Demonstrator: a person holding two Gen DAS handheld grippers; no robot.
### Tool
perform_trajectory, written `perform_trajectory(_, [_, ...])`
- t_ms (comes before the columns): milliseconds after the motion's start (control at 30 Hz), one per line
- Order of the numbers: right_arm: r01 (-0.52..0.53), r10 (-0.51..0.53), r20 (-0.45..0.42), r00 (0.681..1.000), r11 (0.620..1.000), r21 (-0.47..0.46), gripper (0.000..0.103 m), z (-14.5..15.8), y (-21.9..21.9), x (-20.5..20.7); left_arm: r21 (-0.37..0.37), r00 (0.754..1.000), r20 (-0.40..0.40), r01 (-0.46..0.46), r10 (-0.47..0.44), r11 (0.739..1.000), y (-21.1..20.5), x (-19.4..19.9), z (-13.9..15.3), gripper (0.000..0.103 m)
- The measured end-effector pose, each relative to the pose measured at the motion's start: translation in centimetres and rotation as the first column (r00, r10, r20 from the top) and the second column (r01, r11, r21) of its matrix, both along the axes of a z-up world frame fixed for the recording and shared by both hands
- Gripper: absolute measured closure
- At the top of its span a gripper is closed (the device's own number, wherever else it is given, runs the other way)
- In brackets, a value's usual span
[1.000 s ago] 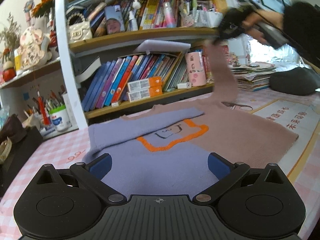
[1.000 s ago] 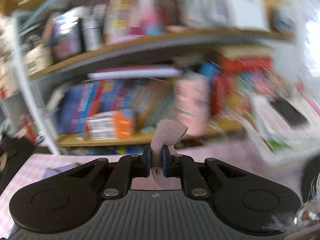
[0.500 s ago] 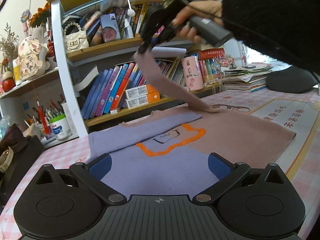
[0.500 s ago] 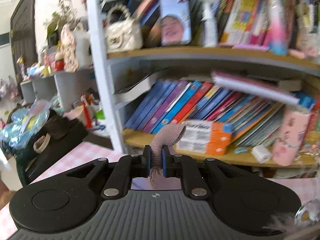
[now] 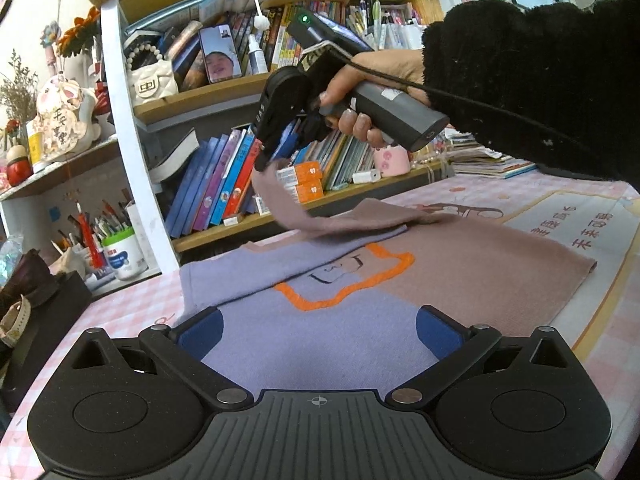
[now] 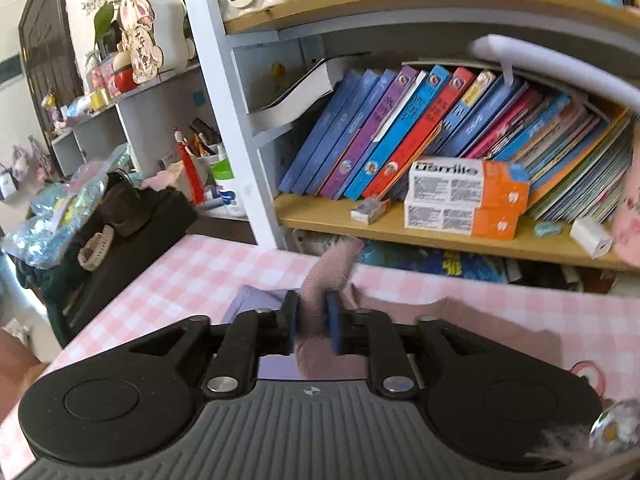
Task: Fold clothes
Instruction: 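Lift the pink sleeve with the right gripper, lay it across the body, release, then grasp the sweater hem with both grippers, one at each side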
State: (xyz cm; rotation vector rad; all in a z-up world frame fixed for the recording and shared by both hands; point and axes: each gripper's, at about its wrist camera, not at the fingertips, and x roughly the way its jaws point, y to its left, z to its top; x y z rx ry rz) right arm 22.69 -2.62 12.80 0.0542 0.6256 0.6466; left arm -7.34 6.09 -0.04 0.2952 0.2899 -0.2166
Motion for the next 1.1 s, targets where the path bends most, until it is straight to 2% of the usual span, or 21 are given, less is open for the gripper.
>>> perform_trajectory(33, [-0.002,0.002,-0.003,1.000,1.000,0.017,0.071,0.0,-0.3,-0.2,0.004,1.000,-0.002,-0.005,0.005,1.000,-0.1,0.1,0.0,0.000])
perform_trajectory(167, [-0.006,0.006,-0.010,1.000,0.998,0.058,0.070,0.1,-1.9,-1.3,0.030,1.000,-0.007,-0.021,0.022,0.999,-0.4,0.2,-0.1,0.000])
perform_trajectory(433, [-0.003,0.004,-0.035,0.999,1.000,0.004,0.065,-1.9,-7.1,-6.6,0.019,0.998,-0.045,-0.046,0.047,0.999,0.0,0.8,-0.2,0.000])
perform_trajectory(633, [0.011,-0.012,-0.047,0.999,1.000,-0.022,0.062,-4.5,-11.6,-13.1,0.003,0.996,-0.051,-0.074,0.074,0.997,0.5,0.9,-0.1,0.000])
perform_trajectory(833, [0.036,-0.037,-0.051,0.998,0.999,-0.023,0.056,-6.6,-16.1,-20.3,0.065,0.992,-0.037,-0.115,0.118,0.991,0.9,-0.8,0.5,0.000])
perform_trajectory(900, [0.060,-0.061,-0.058,0.996,0.998,-0.011,0.055,-7.1,-17.7,-22.1,0.037,0.989,-0.051,-0.140,0.142,0.989,1.9,-1.4,1.1,0.000])
perform_trajectory(1033, [0.097,-0.095,-0.098,0.991,0.995,0.016,0.054,-8.7,-20.4,-24.6,-0.114,0.975,-0.143,-0.185,0.168,0.976,5.0,-2.3,1.9,0.004])
perform_trajectory(1100, [0.122,-0.119,-0.110,0.987,0.992,0.021,0.054,-9.6,-21.2,-25.2,-0.174,0.964,-0.188,-0.221,0.188,0.960,6.5,-2.4,2.0,0.020])
